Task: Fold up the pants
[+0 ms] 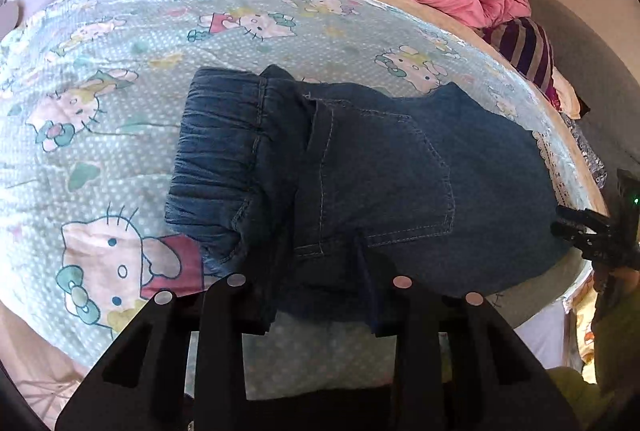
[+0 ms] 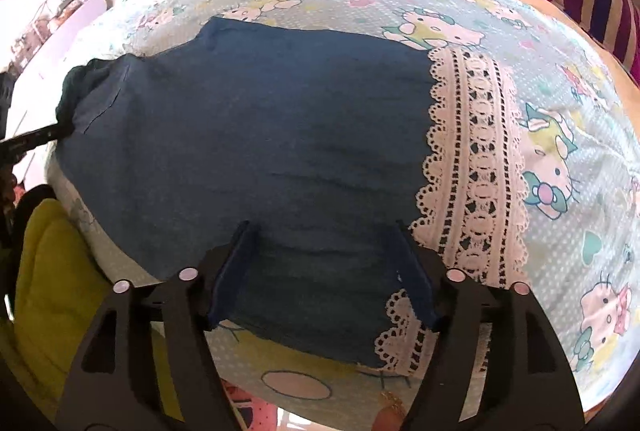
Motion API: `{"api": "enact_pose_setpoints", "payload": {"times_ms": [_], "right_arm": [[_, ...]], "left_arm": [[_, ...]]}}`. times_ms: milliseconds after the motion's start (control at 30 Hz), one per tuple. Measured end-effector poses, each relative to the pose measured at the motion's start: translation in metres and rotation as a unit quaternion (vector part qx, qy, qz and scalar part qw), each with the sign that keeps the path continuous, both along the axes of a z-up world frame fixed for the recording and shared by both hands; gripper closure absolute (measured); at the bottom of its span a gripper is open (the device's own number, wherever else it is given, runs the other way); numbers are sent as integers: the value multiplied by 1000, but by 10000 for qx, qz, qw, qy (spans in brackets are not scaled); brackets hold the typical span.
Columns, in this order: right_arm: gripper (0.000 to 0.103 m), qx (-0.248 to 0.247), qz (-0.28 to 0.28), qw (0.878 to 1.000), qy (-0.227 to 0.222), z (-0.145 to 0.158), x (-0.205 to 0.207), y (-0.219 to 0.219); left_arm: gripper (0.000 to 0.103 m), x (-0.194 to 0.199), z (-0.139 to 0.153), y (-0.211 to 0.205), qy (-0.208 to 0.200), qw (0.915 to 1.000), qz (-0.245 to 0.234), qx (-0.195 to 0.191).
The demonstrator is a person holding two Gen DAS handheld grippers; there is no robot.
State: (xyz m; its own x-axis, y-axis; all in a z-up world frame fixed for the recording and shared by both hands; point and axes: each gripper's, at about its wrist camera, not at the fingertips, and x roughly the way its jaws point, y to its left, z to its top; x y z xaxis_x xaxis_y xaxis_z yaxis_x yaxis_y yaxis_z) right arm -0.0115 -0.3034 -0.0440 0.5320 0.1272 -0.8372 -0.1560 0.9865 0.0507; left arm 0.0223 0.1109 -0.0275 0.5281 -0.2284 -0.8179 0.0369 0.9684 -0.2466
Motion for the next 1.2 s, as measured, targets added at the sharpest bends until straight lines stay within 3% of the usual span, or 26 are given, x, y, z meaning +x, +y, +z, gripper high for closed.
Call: {"api": "enact_pose_setpoints", "payload": {"times_ms": [67, 200, 333, 467, 700, 833, 1067, 1133, 1167, 1200], "right_arm": [[39, 76, -64, 9997, -226, 10, -3, -2], [38, 191, -517, 9962, -679, 32, -1, -28], [38, 474, -978, 9909, -792, 43, 15, -64], [38, 653, -1178, 9885, -683, 42, 44, -93], [40, 1250, -1258, 9839, -237, 16, 94, -127], [43, 1453, -1177, 9823, -35, -2, 114, -132], [67, 1618, -873, 9829, -114, -12, 113, -127], [75, 1726, -765, 9819, -166, -11, 110, -127], [79, 1739, -729, 9819, -187, -10, 109, -127], [83, 1726, -686, 9823, -248, -7, 108, -125]], "left_arm": [[70, -4, 9, 0, -82, 9999, 62, -61], [50, -8, 41, -5, -461, 9989, 98, -16], [47, 3, 68, -16, -774, 9969, 10, -138], [47, 31, 79, -44, -879, 9958, -272, -26], [47, 102, 59, -102, -532, 9942, -905, -253], [47, 142, 34, -128, -199, 9934, -1130, -65], [44, 183, -16, -145, 318, 9923, -1192, -151], [41, 184, -21, -146, 288, 9928, -1132, -259], [43, 183, -21, -149, 242, 9929, -1136, -252], [63, 183, -21, -153, 234, 9926, -1163, -241]]}}
